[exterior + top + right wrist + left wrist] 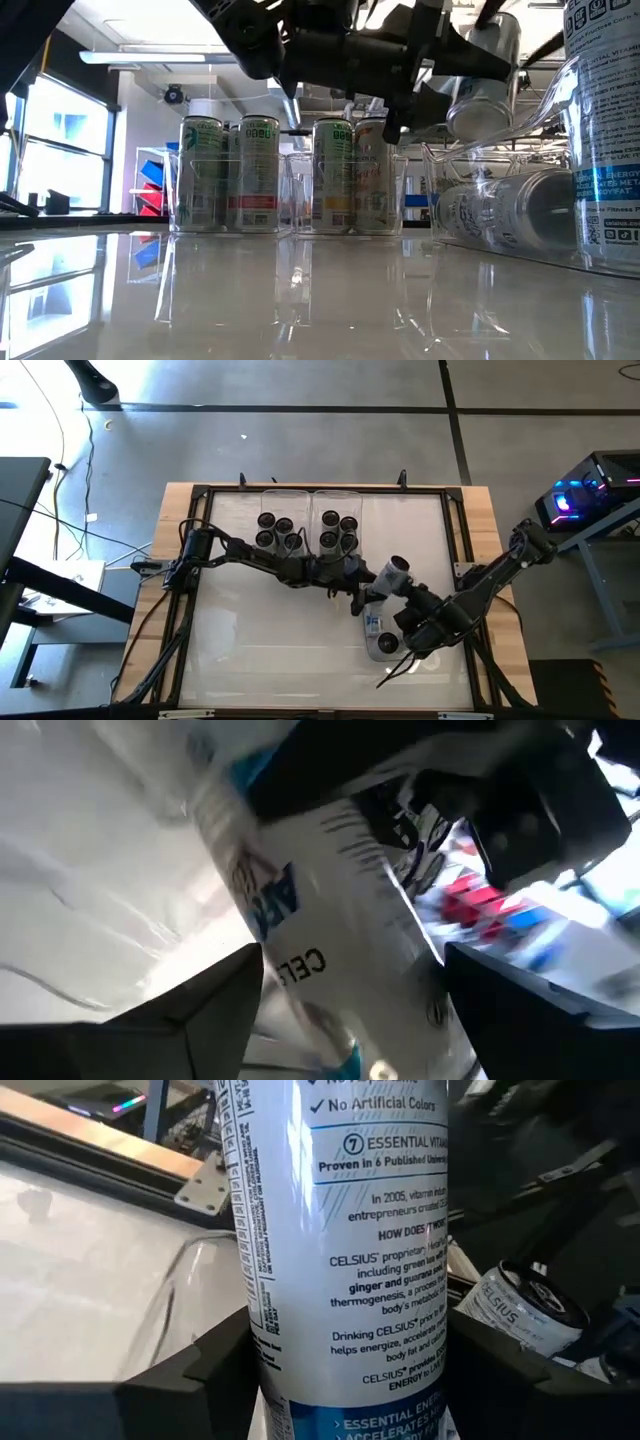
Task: Sort soda cans
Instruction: Adjust the blue soda cans in the bottom right transparent bin
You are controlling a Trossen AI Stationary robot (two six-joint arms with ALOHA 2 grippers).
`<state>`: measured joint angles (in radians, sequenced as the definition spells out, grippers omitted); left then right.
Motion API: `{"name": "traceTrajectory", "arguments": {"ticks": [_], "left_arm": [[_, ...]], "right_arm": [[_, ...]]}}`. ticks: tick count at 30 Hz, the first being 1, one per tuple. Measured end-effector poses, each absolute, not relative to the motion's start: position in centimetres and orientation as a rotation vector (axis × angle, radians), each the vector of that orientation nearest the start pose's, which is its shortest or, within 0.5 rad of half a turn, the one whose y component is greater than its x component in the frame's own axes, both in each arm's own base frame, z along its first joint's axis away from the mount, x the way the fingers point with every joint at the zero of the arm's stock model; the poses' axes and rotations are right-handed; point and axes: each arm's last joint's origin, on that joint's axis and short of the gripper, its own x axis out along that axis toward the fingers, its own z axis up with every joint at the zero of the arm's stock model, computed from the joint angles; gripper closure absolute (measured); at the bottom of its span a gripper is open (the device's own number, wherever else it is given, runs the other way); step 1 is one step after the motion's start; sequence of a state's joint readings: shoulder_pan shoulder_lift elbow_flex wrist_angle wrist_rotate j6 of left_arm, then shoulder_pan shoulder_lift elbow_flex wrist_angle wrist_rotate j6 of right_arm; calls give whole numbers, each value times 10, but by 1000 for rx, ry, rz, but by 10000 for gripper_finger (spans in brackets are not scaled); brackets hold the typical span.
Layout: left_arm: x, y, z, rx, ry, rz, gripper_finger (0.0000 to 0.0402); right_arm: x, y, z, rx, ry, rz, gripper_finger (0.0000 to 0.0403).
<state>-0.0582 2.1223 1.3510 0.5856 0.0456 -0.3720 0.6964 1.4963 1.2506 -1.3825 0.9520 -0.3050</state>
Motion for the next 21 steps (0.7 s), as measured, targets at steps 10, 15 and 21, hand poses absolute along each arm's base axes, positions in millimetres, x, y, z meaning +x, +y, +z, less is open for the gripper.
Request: {"name": "traceTrajectory", "arguments": {"ticks": [10, 15, 21], "left_arm": [[471, -28, 187, -299, 157, -50, 167], [471, -28, 188, -278, 138, -53, 167], [471, -28, 190, -241, 119, -58, 167]], "right_arm": [[185, 129, 347, -506, 1047, -334, 98], [145, 103, 348, -83, 881, -509, 97], [116, 83, 310, 229, 657, -567, 96]]}}
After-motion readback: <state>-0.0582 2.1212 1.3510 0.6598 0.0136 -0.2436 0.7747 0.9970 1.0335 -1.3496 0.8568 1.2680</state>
